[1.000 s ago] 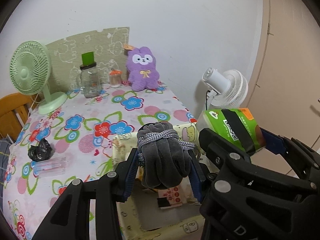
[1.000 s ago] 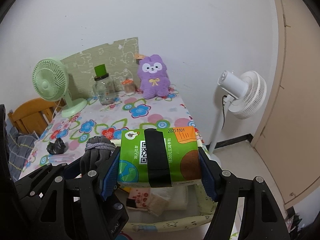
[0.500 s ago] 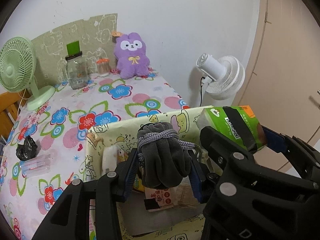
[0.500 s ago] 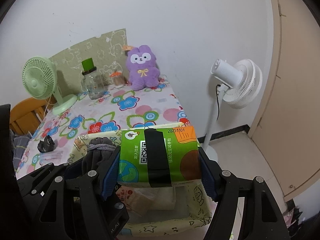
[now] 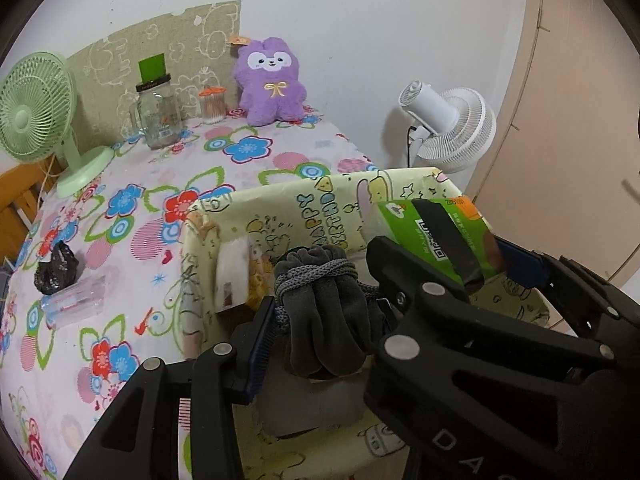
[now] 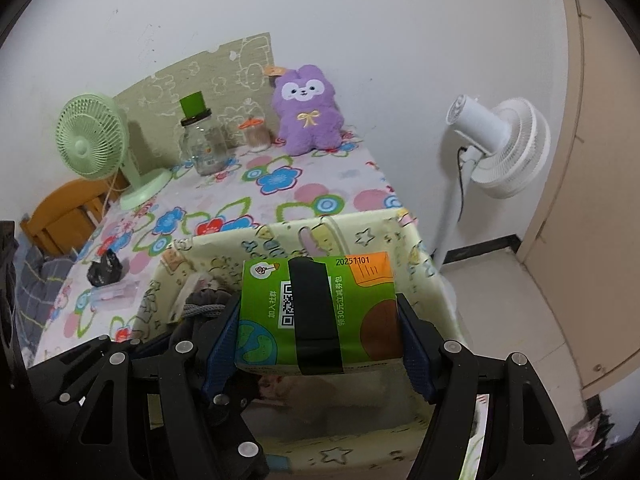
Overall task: Organize soft objects
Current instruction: 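Carry the green tissue pack and grey cloth over the fabric box with both tools, then lower both items into the fabric box and open both tools, then withdraw both tools from the box toward the black bag and straw bag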
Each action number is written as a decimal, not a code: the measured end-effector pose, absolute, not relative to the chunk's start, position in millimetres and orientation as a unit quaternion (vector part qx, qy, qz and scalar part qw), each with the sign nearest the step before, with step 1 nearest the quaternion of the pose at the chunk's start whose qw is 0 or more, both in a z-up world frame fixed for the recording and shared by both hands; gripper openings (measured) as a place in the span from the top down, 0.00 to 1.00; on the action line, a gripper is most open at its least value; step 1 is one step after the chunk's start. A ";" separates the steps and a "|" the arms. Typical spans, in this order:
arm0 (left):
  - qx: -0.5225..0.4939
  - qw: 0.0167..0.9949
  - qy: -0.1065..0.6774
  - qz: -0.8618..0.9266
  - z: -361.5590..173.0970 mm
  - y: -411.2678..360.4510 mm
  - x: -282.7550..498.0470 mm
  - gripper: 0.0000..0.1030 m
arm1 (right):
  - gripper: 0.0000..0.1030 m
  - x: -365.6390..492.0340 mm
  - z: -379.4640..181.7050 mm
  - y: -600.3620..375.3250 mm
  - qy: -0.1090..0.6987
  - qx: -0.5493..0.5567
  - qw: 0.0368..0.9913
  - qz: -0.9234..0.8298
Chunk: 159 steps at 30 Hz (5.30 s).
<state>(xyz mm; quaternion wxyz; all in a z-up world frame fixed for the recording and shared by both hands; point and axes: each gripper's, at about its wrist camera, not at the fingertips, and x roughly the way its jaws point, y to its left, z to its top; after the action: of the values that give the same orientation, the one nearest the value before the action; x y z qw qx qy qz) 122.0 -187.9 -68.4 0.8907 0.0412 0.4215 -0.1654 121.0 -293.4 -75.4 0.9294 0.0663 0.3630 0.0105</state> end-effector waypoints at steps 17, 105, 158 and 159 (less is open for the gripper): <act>0.061 0.902 0.403 -0.144 -64.4 -191.2 117.2 0.30 | 0.28 123.3 -72.9 -296.2 0.354 0.054 0.933 0.000; 0.035 0.948 0.301 -0.099 -2.6 -48.2 52.9 0.02 | 0.07 53.0 -11.4 -153.0 0.285 0.024 0.957 0.056; 0.016 0.922 0.388 -0.006 -86.7 76.7 130.0 0.02 | 0.01 155.2 -88.1 -9.6 0.316 -0.096 0.930 0.159; 0.016 0.920 0.391 -0.005 -88.2 78.8 132.7 0.02 | 0.02 157.0 -88.9 -8.6 0.316 -0.098 0.930 0.160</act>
<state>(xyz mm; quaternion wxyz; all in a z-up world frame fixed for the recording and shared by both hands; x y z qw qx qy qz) 132.7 78.8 -88.2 0.9204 0.0164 0.3906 -0.0051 157.0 -8.6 -88.9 0.9300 -0.0975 0.3163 0.1597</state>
